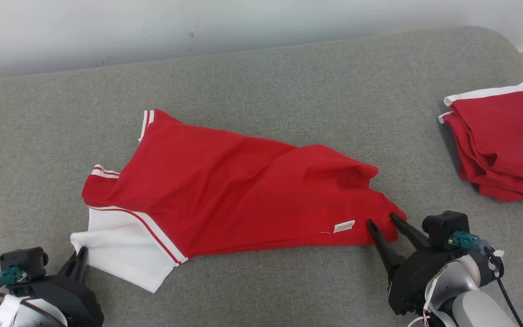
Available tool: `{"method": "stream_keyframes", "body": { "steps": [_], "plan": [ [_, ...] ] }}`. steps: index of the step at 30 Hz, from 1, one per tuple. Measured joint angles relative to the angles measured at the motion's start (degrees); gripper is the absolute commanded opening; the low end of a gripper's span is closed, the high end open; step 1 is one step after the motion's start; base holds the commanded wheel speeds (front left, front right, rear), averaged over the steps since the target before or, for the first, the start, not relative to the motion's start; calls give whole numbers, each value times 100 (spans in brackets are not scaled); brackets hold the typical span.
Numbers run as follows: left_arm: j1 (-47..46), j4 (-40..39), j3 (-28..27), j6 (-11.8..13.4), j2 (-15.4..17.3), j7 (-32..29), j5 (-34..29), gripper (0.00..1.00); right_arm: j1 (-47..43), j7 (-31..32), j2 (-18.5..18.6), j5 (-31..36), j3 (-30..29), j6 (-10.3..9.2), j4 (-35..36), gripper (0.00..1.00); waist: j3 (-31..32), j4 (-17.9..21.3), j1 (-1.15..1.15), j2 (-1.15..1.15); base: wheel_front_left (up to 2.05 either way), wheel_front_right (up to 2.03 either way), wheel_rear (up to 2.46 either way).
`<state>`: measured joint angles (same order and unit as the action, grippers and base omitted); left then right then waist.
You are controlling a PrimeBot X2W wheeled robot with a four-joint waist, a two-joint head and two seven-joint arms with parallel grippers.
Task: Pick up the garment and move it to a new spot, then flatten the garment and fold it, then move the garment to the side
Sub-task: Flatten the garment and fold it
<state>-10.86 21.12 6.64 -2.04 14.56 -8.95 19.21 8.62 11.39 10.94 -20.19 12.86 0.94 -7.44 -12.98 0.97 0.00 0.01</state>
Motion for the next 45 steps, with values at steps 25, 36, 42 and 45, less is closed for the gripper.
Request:
{"method": "stream_keyframes", "body": {
  "steps": [25, 36, 42, 45],
  "plan": [
    [-7, -985, -639, 0, -156, 886, 525, 0, 43, -91, 309, -97, -367, -1, 1112, 0, 197, 20, 0, 0, 0, 0, 0],
    [668, -3667, -824, -459, -344, 1492, 1694, 0, -79, -240, 789, -126, -602, 256, 3272, 0, 438, 71, 0, 0, 0, 0, 0],
    [932, -5519, -926, -505, -263, 1586, 2672, 0, -127, -390, 833, -569, -1125, 259, 4663, 0, 390, 106, 0, 0, 0, 0, 0],
    [904, -6166, -953, -505, -210, 1552, 3174, 0, 196, -369, 899, -745, -1379, 259, 4843, 0, 321, 125, -1, -1, 0, 0, 0]
  ]
}}
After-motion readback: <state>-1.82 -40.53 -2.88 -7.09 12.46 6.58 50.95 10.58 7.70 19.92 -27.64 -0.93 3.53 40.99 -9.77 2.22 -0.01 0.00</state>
